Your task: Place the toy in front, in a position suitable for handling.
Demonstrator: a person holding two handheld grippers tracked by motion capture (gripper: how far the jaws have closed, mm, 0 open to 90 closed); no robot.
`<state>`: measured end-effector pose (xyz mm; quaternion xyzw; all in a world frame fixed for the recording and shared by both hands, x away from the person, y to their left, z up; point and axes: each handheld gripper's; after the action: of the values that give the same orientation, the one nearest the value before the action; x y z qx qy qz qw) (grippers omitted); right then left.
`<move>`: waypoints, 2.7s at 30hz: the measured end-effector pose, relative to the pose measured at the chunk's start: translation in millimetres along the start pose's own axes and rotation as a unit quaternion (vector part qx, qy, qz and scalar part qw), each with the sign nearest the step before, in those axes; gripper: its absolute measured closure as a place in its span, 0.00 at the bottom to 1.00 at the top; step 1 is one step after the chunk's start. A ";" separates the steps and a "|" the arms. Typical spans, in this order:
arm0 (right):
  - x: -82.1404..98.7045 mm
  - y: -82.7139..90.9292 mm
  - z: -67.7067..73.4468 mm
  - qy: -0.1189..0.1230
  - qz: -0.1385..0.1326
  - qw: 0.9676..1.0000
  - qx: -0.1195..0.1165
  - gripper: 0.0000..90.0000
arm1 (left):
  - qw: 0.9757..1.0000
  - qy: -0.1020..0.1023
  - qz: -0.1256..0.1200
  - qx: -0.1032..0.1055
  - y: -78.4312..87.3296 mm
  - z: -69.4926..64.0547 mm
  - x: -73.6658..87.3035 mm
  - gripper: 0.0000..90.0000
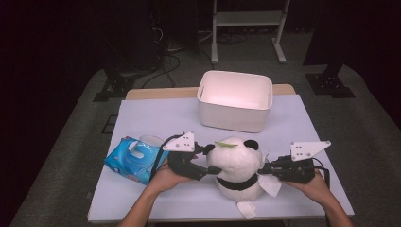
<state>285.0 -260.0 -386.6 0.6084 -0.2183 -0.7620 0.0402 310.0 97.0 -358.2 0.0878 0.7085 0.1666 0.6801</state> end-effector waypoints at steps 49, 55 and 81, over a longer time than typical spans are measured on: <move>-60.5 17.4 9.2 0.062 -0.052 0.997 0.007 0.95 | 0.998 -0.026 0.048 -0.020 -3.2 -0.4 -14.9 0.46; -101.9 6.1 17.9 0.104 -0.028 0.994 -0.005 0.95 | 0.997 -0.045 0.067 -0.017 -14.2 -2.1 -25.4 0.46; -79.1 15.9 2.1 0.056 0.031 0.998 0.014 0.95 | 0.999 0.000 0.038 0.004 -30.9 6.8 -5.4 0.35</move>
<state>300.1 -247.9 -308.2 0.6438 -0.2450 -0.7217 0.0679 320.2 67.2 -364.2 0.1177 0.7054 0.1898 0.6727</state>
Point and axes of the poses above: each handheld gripper's, and its own axes: y roughly backward along the jaws, x roughly out of its underside, z roughly to its left, and after that the axes turned 3 degrees about -y, right-handed
